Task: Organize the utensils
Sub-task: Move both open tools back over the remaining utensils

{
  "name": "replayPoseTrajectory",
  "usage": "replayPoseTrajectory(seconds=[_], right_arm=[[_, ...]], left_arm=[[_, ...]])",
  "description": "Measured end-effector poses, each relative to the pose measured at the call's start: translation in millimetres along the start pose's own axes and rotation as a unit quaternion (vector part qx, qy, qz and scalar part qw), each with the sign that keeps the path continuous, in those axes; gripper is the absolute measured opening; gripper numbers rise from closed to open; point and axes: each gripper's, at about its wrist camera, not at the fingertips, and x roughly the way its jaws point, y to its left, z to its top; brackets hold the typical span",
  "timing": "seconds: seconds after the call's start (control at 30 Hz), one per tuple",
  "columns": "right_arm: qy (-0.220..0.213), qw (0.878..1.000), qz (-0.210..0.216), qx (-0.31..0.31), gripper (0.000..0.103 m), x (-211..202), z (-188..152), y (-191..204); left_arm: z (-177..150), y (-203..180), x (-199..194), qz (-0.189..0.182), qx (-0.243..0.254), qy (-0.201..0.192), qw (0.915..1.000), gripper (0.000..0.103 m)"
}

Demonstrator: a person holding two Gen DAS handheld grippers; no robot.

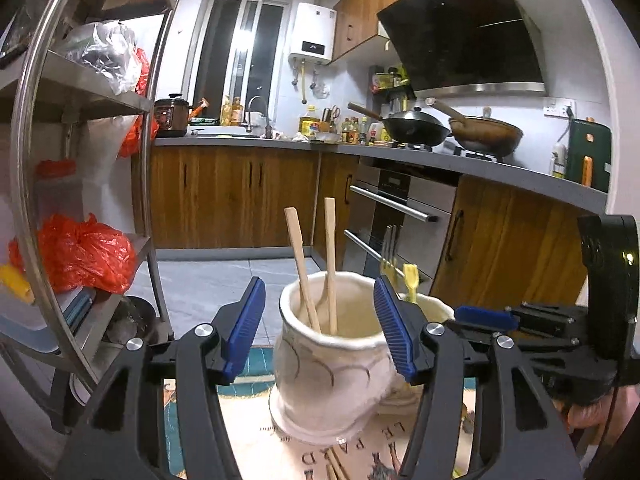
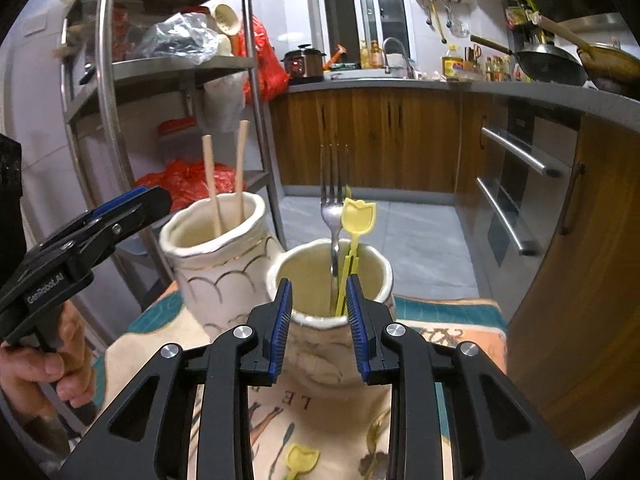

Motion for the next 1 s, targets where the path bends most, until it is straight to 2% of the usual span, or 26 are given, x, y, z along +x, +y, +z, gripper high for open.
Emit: replayPoseTrajectory(seconds=[0.17,0.3,0.63,1.0], right_arm=[[-0.004,1.000,-0.003,-0.005,0.035,-17,-9,-2],[0.003,1.000,-0.008,-0.008,0.038,-32,-22,-5],[0.057,0.998,-0.028,0.006,0.039,-50,-59,-24],[0.134,0.991,-0.026,0.012,0.039,-55,-95,-36]], left_arm=[[-14,0,-17,-0.009,-0.001,0.012,0.9999,0.062],[-30,-1,-25,-0.011,0.000,0.043,0.9990,0.064],[-73,-10,-34,-0.025,0.016,0.116,0.9927,0.064],[-110,-13,-23,-0.019,0.030,0.199,0.9792,0.064]])
